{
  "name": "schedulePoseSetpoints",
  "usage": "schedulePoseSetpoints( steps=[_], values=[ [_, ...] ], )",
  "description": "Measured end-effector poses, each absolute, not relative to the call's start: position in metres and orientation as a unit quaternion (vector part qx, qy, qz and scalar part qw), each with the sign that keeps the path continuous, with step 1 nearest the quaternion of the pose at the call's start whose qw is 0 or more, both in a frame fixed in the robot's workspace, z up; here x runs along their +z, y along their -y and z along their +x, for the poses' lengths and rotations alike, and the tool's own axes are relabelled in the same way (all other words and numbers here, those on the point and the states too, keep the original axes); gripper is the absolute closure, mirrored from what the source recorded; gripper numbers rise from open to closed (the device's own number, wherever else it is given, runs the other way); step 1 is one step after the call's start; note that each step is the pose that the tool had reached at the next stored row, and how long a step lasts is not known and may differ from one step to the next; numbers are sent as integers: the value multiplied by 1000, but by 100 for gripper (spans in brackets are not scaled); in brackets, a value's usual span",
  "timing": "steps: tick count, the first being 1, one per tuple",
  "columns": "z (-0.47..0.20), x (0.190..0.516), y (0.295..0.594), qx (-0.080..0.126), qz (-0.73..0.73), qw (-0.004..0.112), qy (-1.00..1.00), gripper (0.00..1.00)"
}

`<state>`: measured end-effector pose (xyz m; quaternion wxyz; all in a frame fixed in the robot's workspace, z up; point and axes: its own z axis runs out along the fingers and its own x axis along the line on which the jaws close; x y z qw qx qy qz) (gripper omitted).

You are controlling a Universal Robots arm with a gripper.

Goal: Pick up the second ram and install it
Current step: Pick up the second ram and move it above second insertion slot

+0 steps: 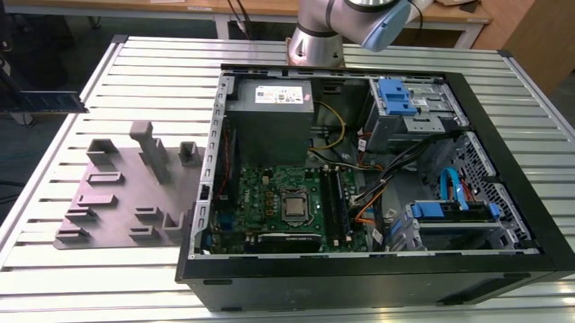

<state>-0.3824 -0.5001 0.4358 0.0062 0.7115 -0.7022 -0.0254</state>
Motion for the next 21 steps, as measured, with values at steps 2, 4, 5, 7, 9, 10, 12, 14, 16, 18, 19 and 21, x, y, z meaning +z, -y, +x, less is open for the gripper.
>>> schedulePoseSetpoints(
  steps=[2, 4, 5, 7, 9, 10, 12, 14, 16, 18, 19, 21],
  values=[
    [-382, 439, 500, -25, 711, 6, 702, 89],
    [-382, 442, 500, -25, 712, 6, 702, 89],
    [-382, 443, 500, -25, 712, 6, 702, 89],
    [-382, 446, 500, -25, 711, 6, 702, 89],
    [-382, 449, 500, -25, 712, 6, 702, 89],
    [-382, 451, 500, -25, 711, 6, 702, 89],
    [-382, 453, 500, -25, 711, 6, 702, 89],
    [-382, 456, 500, -25, 711, 6, 702, 89],
    [-382, 459, 500, -25, 711, 6, 702, 89],
    [-382, 462, 500, -25, 711, 6, 702, 89],
    [-382, 464, 500, -25, 712, 6, 702, 89],
    [-382, 467, 500, -25, 712, 6, 702, 89]
  ],
)
